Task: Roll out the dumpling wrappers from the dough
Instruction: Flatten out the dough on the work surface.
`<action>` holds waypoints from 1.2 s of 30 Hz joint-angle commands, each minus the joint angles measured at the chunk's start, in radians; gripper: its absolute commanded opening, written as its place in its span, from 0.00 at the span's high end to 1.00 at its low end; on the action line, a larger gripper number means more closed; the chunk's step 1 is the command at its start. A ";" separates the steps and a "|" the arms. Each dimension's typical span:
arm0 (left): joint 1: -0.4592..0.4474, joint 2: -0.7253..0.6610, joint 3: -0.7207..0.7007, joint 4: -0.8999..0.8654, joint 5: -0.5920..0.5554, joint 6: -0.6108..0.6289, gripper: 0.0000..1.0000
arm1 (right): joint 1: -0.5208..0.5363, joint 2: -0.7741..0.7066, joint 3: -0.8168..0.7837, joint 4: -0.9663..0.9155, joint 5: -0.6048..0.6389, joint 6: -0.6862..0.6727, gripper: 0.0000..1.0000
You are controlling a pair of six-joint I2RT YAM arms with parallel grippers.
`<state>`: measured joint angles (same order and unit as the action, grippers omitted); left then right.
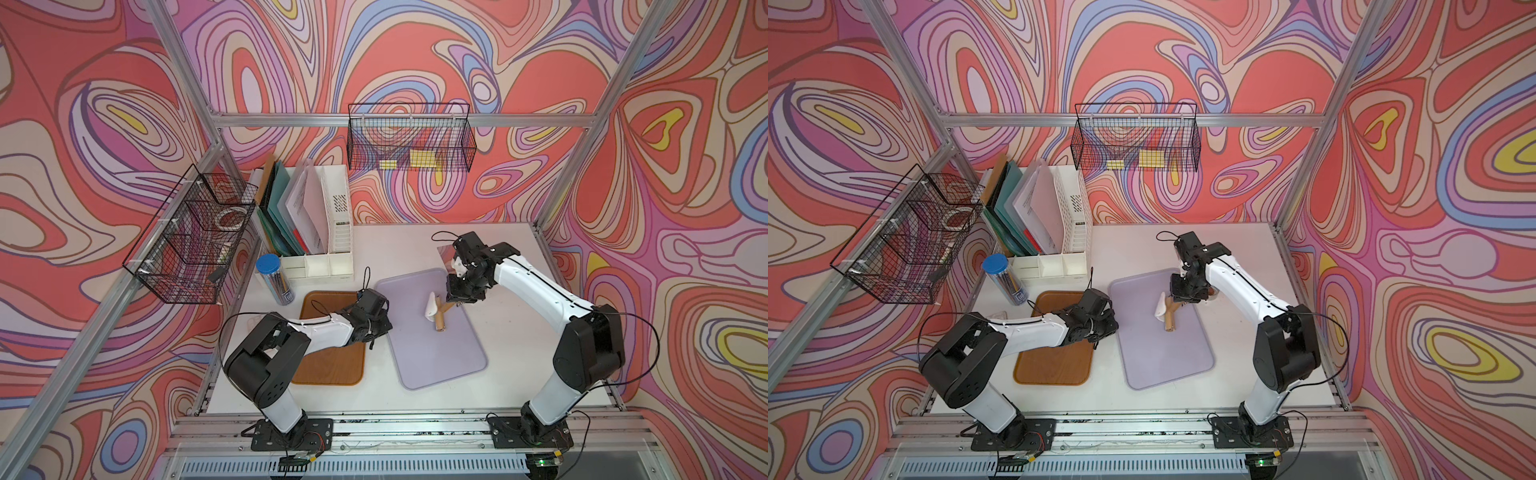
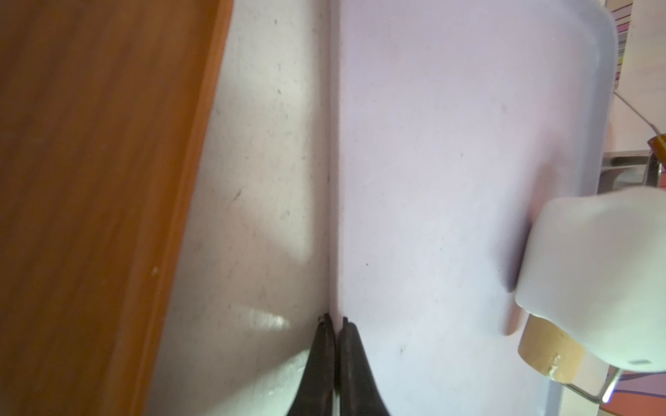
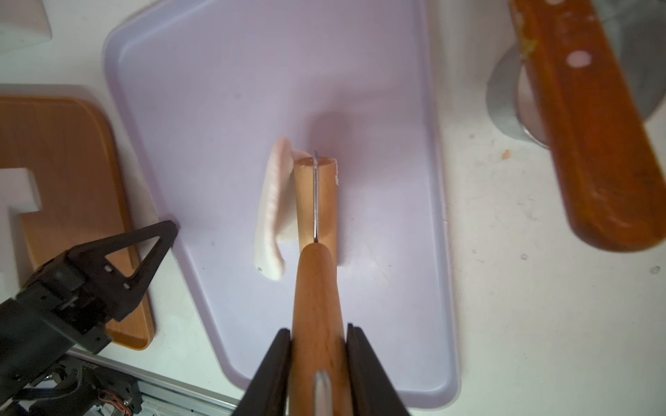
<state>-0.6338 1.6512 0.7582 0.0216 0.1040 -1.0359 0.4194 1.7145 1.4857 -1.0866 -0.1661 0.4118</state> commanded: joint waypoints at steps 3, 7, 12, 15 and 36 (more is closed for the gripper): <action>0.004 0.019 -0.013 -0.016 0.044 0.016 1.00 | 0.030 0.086 0.050 0.043 -0.042 0.004 1.00; 0.000 0.019 -0.014 -0.013 0.046 0.014 1.00 | 0.034 0.122 0.032 0.099 -0.096 0.020 1.00; -0.001 0.016 -0.014 -0.013 0.047 0.019 1.00 | 0.034 0.129 -0.013 0.120 -0.096 0.019 1.00; -0.003 0.022 -0.010 -0.009 0.054 0.019 1.00 | 0.032 0.146 -0.036 0.139 -0.115 0.018 1.00; -0.020 0.039 0.012 -0.028 0.048 0.028 1.00 | 0.030 0.264 -0.113 0.280 -0.236 0.091 1.00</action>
<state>-0.6353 1.6535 0.7620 0.0196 0.1066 -1.0214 0.4271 1.8641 1.4437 -0.8223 -0.5068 0.4885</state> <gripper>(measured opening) 0.063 0.295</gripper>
